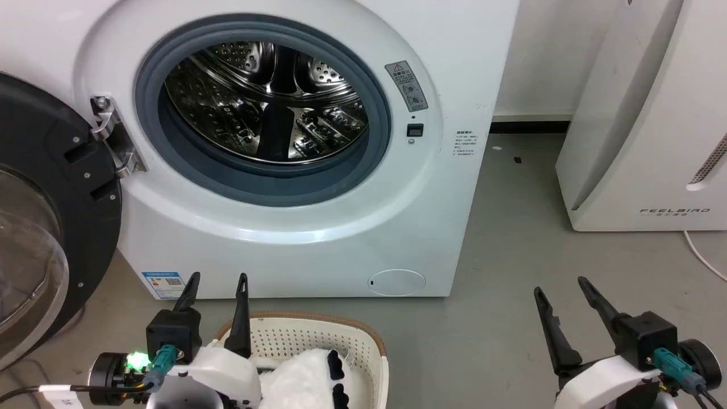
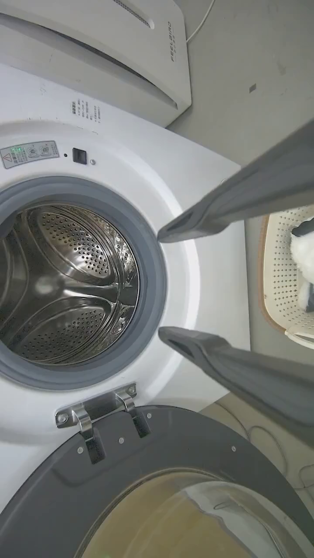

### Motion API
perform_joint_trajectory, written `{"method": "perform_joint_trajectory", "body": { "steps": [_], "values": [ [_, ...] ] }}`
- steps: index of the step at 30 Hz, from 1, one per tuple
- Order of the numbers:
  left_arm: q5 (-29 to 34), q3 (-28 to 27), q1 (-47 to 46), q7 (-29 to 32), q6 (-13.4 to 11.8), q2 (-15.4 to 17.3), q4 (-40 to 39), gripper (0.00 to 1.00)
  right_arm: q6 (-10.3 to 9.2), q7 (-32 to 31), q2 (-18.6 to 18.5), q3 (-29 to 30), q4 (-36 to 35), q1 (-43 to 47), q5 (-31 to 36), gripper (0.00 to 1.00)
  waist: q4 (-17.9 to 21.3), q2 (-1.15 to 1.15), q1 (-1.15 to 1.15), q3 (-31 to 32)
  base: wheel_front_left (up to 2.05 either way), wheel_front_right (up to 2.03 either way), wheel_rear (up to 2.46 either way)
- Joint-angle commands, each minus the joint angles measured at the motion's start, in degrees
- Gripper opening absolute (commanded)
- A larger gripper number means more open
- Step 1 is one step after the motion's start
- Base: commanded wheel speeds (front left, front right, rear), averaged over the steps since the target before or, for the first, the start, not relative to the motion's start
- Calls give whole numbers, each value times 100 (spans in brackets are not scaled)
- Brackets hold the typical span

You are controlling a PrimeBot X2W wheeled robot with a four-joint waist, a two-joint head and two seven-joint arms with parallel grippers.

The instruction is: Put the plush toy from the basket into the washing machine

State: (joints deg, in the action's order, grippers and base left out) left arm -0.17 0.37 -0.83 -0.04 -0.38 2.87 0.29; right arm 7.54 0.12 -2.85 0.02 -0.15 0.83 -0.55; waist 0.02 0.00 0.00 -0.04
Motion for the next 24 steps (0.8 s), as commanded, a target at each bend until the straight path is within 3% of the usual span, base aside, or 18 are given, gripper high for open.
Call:
{"method": "perform_joint_trajectory", "body": {
  "steps": [1,24],
  "values": [
    [-20,10,6,-47,-22,0,0,100,0,47,0,20,-2,9,-35,100,1,0,0,-2,0,0,0],
    [-159,208,-46,-322,-146,0,195,100,-1,321,-1,286,-88,-34,-115,100,81,0,0,-208,0,0,0]
  ]
}}
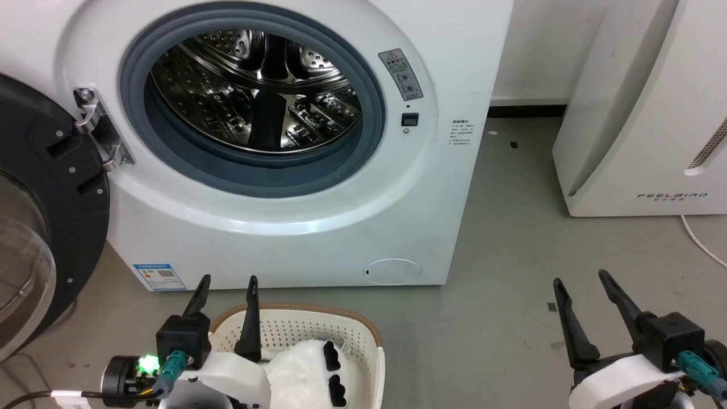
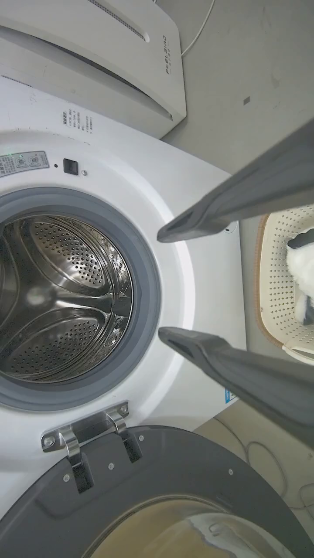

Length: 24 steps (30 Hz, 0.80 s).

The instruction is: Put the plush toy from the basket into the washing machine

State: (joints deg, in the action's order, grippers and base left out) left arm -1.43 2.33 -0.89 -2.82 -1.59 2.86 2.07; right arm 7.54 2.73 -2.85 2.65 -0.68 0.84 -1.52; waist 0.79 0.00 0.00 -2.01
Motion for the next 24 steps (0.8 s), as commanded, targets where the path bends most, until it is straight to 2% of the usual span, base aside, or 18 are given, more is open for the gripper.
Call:
{"method": "perform_joint_trajectory", "body": {
  "steps": [1,24],
  "values": [
    [-38,23,-51,-56,-27,1,40,100,-1,71,-1,27,-41,-42,-24,100,9,0,0,-32,0,0,0],
    [-61,297,-815,-332,59,57,1366,100,-2,345,-1,169,-261,-326,-295,100,232,0,0,-917,0,0,0]
  ]
}}
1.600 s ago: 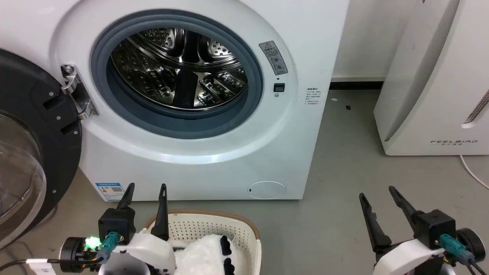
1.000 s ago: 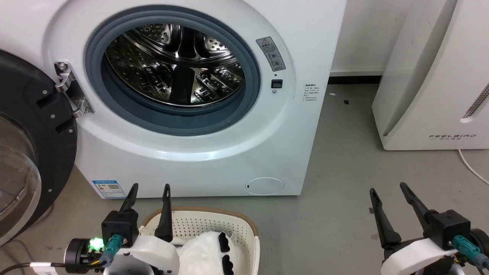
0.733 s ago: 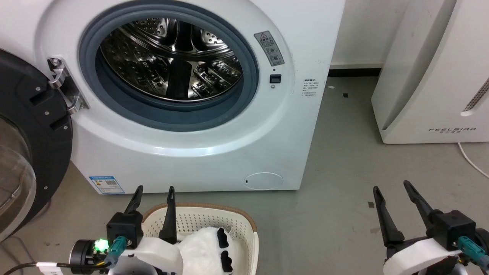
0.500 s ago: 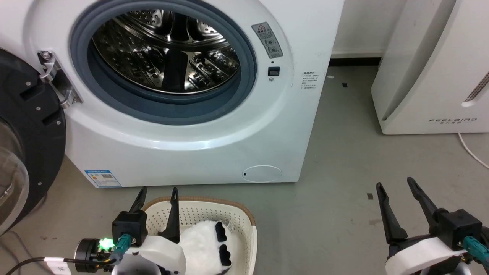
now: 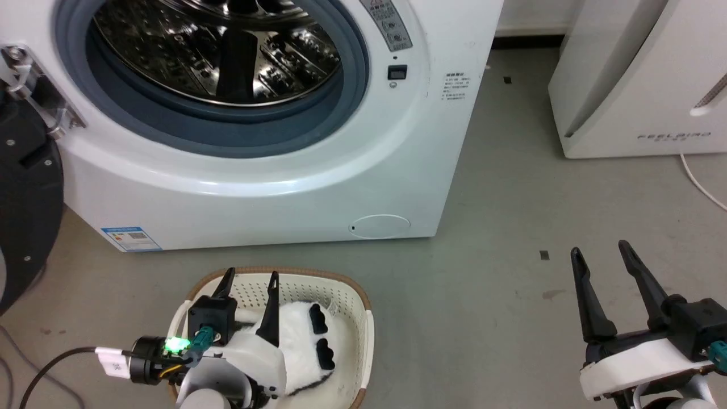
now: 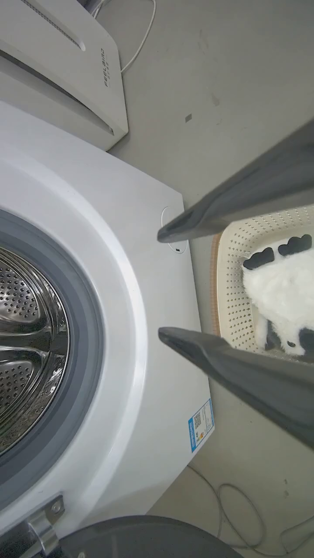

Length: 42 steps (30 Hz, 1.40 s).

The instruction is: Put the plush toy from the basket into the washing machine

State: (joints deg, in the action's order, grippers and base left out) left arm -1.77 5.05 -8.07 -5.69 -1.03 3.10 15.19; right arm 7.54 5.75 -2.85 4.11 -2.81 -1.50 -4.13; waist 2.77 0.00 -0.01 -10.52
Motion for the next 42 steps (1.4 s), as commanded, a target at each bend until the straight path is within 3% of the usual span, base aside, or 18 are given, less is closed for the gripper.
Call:
{"method": "perform_joint_trajectory", "body": {
  "steps": [1,25,42],
  "values": [
    [-29,39,-143,-57,7,37,120,100,-2,55,-1,23,-61,-106,-34,100,49,0,1,-114,0,0,0],
    [-70,423,-1554,-68,166,305,2207,100,-3,329,-2,54,-293,-413,-280,100,476,0,1,-1350,0,0,0],
    [-9,922,-2766,989,482,774,3791,100,-4,531,-2,5,-402,-683,-576,100,822,0,1,-2452,0,0,0]
  ]
}}
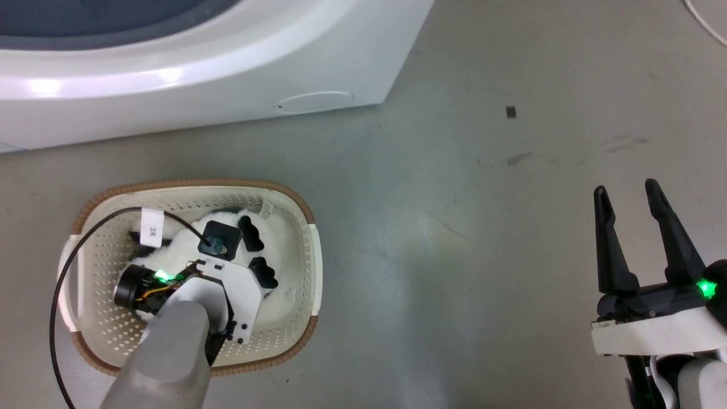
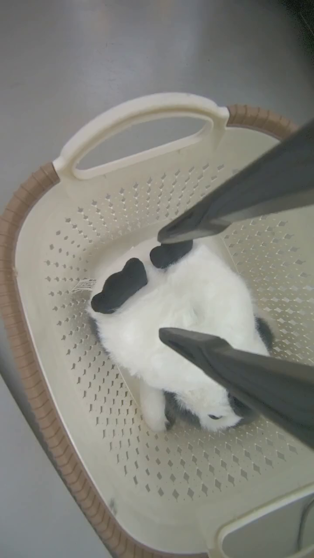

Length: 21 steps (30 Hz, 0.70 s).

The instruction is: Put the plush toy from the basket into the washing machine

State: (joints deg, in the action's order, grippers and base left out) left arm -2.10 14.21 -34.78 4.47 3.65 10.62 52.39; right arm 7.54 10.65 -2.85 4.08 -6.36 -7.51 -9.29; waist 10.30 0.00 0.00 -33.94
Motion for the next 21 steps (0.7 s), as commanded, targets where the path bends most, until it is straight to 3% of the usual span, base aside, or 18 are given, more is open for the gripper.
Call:
{"method": "perform_joint_trajectory", "body": {
  "steps": [1,21],
  "values": [
    [45,58,-157,63,36,67,145,100,-4,53,-2,14,-46,-103,-83,100,94,0,0,-178,0,0,0],
    [60,640,-1296,135,180,813,1356,100,-5,292,-2,47,-156,-478,-524,100,470,0,0,-1523,0,0,0]
  ]
}}
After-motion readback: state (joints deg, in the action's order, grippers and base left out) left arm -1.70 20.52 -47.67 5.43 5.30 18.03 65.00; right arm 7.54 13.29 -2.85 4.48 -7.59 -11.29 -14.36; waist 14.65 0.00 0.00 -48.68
